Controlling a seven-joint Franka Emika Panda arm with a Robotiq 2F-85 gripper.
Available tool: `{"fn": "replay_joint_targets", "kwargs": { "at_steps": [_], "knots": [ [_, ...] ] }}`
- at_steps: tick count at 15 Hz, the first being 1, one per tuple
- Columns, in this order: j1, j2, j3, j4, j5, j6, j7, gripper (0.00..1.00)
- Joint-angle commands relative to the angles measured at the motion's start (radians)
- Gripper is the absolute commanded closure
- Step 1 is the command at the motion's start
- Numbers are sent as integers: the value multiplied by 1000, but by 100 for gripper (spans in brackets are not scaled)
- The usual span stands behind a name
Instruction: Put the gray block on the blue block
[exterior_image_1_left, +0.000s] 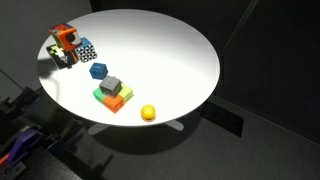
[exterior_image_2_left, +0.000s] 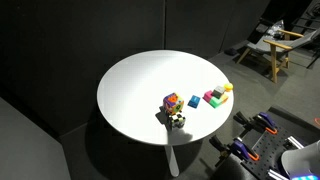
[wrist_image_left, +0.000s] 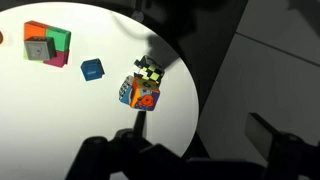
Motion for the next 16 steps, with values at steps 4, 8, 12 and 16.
{"fn": "replay_joint_targets", "kwargs": {
  "at_steps": [4, 8, 12, 16],
  "knots": [
    [-20, 0, 13, 4, 12, -6, -11, 0],
    [-20, 0, 13, 4, 12, -6, -11, 0],
    [-36, 31, 36, 8, -6, 25, 5, 0],
    [-57, 83, 65, 12, -21, 74, 22, 0]
  ]
}}
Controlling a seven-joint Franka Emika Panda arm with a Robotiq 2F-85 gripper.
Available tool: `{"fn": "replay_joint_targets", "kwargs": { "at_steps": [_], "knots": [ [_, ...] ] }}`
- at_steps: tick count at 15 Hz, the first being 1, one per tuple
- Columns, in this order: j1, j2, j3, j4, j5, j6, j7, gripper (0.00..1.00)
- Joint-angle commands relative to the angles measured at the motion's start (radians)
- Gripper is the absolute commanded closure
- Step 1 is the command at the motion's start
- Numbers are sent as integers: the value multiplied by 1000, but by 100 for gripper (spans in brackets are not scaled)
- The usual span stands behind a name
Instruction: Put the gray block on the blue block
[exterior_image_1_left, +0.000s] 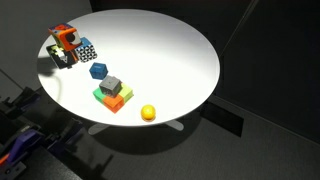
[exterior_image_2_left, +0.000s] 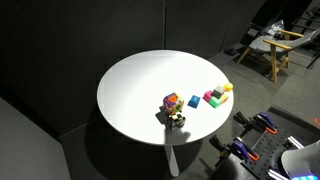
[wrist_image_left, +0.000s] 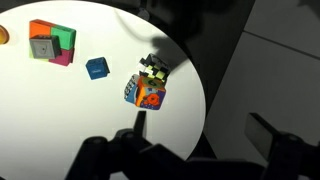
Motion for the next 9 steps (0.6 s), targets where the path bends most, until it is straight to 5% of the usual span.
{"fn": "replay_joint_targets", "kwargs": {
  "at_steps": [1, 9],
  "knots": [
    [-30, 61, 33, 15, -23, 48, 24, 0],
    [-94, 207, 47, 5, -111, 149, 76, 0]
  ]
}}
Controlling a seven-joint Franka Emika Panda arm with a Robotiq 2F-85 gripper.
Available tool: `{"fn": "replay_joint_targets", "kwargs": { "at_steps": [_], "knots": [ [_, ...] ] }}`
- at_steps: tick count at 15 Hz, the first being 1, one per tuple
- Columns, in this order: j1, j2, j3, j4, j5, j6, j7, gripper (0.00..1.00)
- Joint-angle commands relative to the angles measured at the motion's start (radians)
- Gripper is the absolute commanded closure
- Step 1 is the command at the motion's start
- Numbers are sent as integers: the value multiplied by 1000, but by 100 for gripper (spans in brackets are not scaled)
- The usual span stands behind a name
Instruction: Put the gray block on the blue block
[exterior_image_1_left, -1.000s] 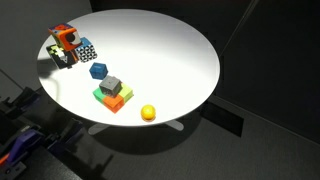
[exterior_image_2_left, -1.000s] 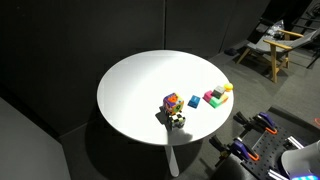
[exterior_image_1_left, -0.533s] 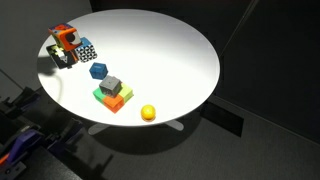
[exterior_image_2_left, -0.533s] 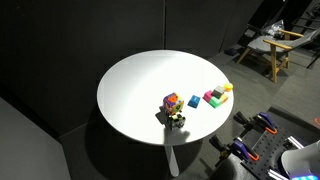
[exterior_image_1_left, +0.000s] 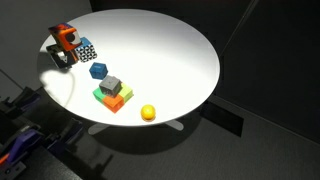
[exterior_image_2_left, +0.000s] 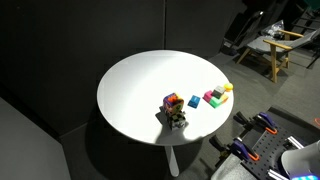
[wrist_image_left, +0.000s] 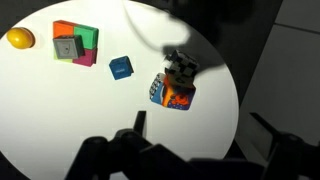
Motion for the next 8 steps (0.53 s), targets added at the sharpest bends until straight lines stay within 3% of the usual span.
{"fn": "replay_joint_targets", "kwargs": {
  "at_steps": [1, 8],
  "knots": [
    [-25, 77, 0, 12, -44, 16, 30, 0],
    [-45, 228, 7, 22, -50, 29, 119, 0]
  ]
}}
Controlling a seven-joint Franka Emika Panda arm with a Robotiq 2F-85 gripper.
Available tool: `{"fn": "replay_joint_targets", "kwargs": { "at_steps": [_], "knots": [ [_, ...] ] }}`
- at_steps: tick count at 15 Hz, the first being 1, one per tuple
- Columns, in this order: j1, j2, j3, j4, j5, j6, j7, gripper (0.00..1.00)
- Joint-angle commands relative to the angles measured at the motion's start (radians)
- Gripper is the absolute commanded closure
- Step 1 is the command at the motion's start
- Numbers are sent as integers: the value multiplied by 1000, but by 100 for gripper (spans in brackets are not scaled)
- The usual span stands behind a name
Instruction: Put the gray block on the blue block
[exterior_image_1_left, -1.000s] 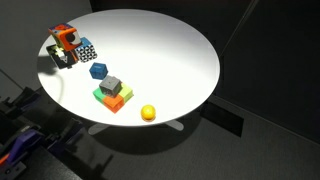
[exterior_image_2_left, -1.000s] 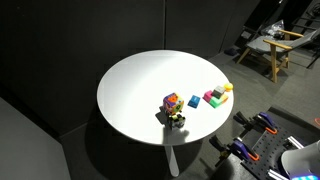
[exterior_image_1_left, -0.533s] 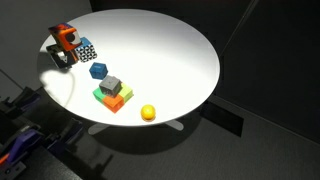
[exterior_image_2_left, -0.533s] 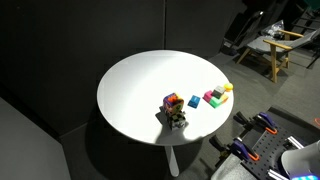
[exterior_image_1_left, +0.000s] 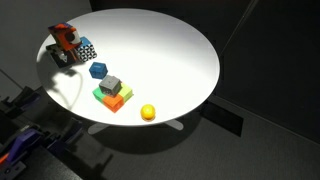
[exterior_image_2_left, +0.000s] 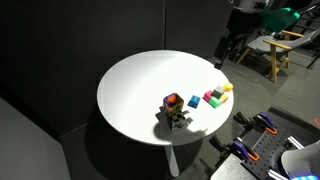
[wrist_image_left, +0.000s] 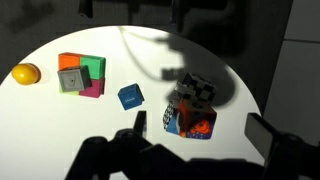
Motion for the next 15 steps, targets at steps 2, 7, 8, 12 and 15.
{"fn": "replay_joint_targets", "kwargs": {
  "at_steps": [2, 7, 8, 12, 15],
  "knots": [
    [-16, 87, 6, 20, -25, 19, 86, 0],
    [-30, 135, 1, 11, -32, 51, 145, 0],
    [-34, 141, -1, 9, -34, 58, 152, 0],
    [-58, 159, -21, 0, -53, 72, 161, 0],
    [-76, 169, -50, -1, -85, 68, 105, 0]
  ]
}}
